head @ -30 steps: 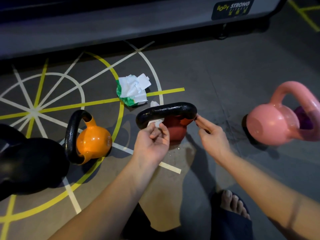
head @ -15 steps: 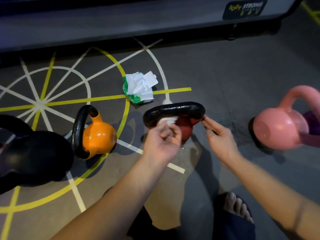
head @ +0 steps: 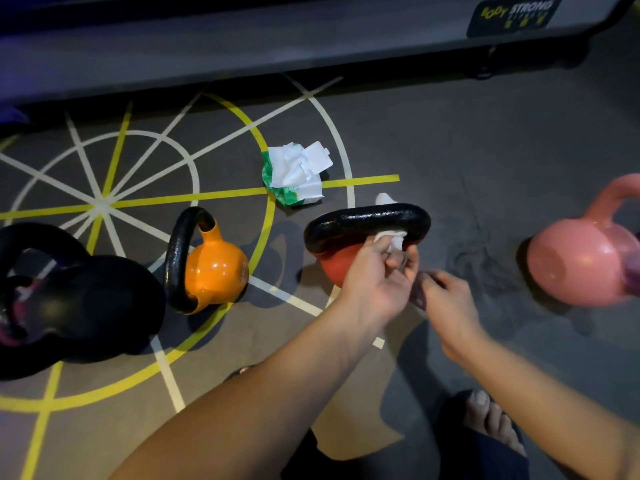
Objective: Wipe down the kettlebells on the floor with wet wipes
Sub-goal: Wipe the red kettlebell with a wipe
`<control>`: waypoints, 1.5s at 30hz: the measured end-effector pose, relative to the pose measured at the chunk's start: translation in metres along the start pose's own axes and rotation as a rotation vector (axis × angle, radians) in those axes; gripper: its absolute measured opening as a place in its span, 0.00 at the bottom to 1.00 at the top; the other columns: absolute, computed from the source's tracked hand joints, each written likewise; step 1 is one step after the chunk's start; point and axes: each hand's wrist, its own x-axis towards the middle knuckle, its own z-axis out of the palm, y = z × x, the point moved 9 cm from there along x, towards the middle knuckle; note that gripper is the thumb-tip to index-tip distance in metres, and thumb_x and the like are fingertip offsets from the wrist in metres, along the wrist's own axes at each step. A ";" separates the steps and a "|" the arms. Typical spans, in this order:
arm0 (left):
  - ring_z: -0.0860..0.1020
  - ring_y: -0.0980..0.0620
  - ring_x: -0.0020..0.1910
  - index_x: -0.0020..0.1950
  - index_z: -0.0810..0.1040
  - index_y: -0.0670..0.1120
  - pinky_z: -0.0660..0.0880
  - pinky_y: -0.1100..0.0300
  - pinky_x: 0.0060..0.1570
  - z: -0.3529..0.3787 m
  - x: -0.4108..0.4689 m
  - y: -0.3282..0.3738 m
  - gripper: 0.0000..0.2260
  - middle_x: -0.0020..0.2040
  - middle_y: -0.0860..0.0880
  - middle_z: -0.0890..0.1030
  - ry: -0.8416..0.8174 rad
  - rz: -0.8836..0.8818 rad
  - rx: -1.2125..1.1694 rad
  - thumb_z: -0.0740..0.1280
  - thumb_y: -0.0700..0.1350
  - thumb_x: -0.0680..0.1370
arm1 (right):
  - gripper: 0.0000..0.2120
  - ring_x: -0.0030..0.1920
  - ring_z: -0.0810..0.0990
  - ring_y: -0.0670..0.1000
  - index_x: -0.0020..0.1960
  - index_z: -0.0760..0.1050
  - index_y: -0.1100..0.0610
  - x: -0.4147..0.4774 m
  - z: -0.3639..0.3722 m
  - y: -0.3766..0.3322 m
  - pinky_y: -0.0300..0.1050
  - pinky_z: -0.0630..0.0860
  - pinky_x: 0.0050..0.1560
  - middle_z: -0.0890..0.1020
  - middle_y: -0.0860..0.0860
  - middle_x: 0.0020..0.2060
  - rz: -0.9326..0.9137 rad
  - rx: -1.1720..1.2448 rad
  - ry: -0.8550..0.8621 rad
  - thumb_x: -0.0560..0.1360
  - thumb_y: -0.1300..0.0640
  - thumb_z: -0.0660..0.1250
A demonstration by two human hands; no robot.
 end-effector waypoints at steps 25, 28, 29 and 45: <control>0.66 0.58 0.21 0.53 0.76 0.39 0.76 0.67 0.30 -0.041 -0.021 0.057 0.04 0.24 0.51 0.67 -0.022 0.057 0.238 0.62 0.38 0.83 | 0.08 0.44 0.84 0.47 0.50 0.87 0.49 -0.035 0.097 -0.045 0.44 0.78 0.51 0.86 0.52 0.41 0.157 0.420 -0.391 0.79 0.58 0.70; 0.67 0.57 0.23 0.50 0.77 0.37 0.77 0.65 0.32 -0.043 -0.019 0.069 0.06 0.23 0.50 0.67 -0.014 0.124 0.315 0.63 0.37 0.83 | 0.05 0.40 0.80 0.48 0.49 0.87 0.55 -0.036 0.101 -0.045 0.42 0.78 0.46 0.83 0.54 0.37 0.158 0.498 -0.303 0.77 0.60 0.73; 0.67 0.56 0.25 0.51 0.77 0.36 0.77 0.64 0.33 -0.046 -0.019 0.074 0.06 0.23 0.50 0.67 -0.004 0.159 0.365 0.63 0.37 0.83 | 0.05 0.38 0.79 0.48 0.50 0.87 0.57 -0.036 0.101 -0.043 0.41 0.78 0.44 0.84 0.54 0.38 0.161 0.506 -0.274 0.77 0.60 0.73; 0.75 0.55 0.62 0.68 0.77 0.49 0.76 0.56 0.60 -0.009 -0.061 0.156 0.20 0.61 0.53 0.76 -0.103 1.353 1.783 0.74 0.48 0.77 | 0.13 0.60 0.84 0.49 0.64 0.81 0.57 -0.052 0.108 -0.055 0.49 0.75 0.69 0.86 0.51 0.57 0.097 0.719 -0.120 0.81 0.64 0.66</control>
